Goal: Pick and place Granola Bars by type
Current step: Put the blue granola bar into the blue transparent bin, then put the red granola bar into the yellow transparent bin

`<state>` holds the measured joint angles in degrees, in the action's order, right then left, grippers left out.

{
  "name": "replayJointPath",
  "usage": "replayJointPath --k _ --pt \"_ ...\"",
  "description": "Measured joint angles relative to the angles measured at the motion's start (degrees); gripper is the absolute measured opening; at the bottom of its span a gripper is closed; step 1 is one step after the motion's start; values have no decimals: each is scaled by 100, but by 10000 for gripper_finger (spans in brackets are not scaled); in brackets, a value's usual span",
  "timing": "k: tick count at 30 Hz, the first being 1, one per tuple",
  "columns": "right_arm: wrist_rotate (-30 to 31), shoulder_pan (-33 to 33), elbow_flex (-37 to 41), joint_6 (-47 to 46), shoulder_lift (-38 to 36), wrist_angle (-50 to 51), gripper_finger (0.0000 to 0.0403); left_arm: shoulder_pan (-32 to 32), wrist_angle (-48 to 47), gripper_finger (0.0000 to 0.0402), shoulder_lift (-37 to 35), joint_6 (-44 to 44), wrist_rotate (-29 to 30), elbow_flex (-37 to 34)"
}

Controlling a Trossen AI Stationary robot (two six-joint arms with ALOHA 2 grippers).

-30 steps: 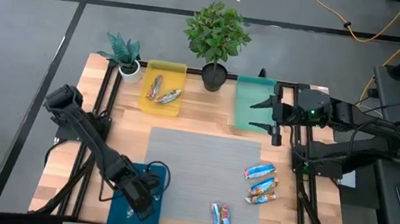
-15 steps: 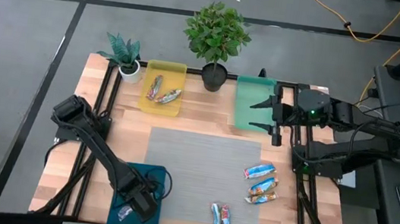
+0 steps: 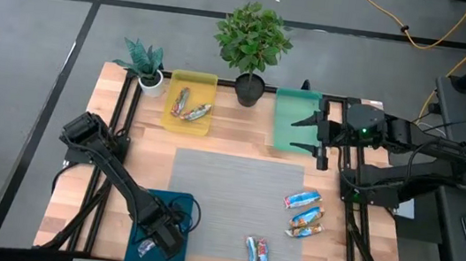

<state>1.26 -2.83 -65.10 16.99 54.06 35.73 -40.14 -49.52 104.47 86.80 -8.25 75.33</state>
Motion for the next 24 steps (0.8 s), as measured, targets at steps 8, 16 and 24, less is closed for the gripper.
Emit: replayJointPath --k 8,16,24 --pt "0 1 0 -20 0 10 245 0 -6 129 0 98 0 0" --pt "2 2 0 -37 -17 61 245 1 -410 219 -45 245 9 0" --pt "103 2 0 -331 -346 424 245 7 -754 240 -699 615 1000 0"
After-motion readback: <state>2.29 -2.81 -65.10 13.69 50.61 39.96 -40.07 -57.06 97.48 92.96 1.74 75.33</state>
